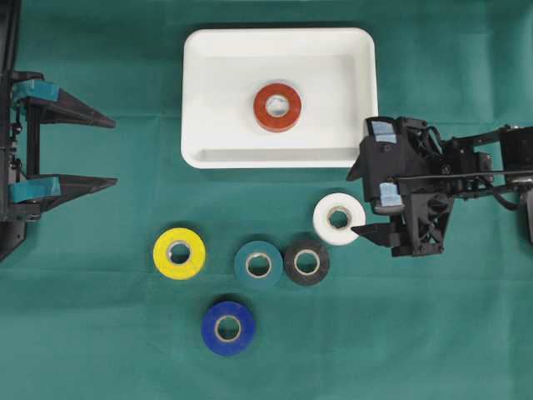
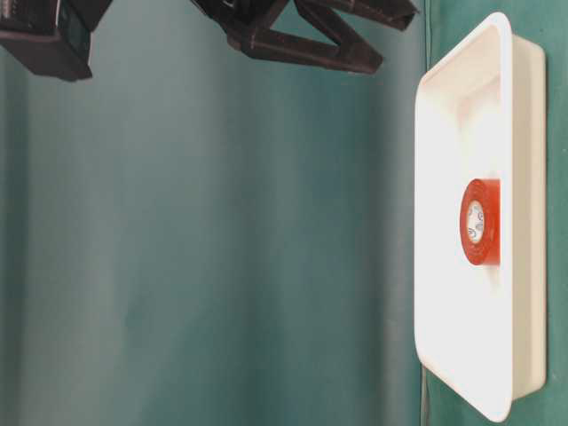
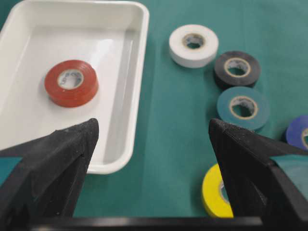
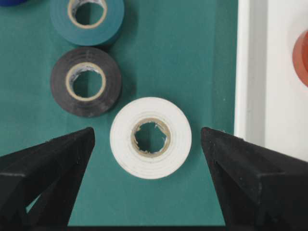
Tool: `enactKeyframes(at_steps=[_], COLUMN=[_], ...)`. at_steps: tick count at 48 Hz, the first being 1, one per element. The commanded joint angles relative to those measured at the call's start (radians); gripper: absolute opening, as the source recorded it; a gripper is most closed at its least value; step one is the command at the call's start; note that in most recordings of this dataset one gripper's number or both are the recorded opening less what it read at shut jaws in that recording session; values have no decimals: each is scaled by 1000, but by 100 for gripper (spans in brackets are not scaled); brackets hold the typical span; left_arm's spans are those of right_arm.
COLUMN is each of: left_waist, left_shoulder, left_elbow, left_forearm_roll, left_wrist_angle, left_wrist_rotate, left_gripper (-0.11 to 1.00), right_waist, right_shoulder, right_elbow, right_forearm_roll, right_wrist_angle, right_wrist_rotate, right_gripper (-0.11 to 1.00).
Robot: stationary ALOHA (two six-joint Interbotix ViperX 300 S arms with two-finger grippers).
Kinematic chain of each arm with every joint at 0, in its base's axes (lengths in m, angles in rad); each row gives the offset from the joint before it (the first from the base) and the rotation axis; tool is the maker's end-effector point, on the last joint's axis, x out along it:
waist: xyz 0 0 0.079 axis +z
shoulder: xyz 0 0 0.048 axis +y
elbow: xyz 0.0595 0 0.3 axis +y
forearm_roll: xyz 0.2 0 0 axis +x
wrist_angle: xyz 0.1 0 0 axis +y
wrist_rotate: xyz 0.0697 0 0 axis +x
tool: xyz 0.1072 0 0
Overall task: Pick up the tape from a random location and place it into the white case.
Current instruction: 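Move the open right gripper toward the white tape roll, then lower the right gripper over the white tape roll's rim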
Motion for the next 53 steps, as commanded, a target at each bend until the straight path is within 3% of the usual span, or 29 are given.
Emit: enactKeyframes(at_steps=[1,23,42,53], left_waist=[-3,-2,-2,-2], left_shoulder=[8,9,9,8], left_elbow=[-12,-12,-12,-12], left_forearm_roll=[-2,0,0,-2], left_wrist_angle=[-9,-9,-9,-9], left_wrist_rotate=[-2,-2,-2,-3], left_gripper=[94,94,94,94], right_waist=[3,21,40,40], right_shoulder=[-3,-3,2,25], right_elbow=[-29,-29,-41,-63], right_forearm_roll=[3,-11,-28,-31], right_wrist_angle=[5,66,170,176], right_wrist_rotate=[3,-29,-152,-181], right_gripper=[91,91,91,91])
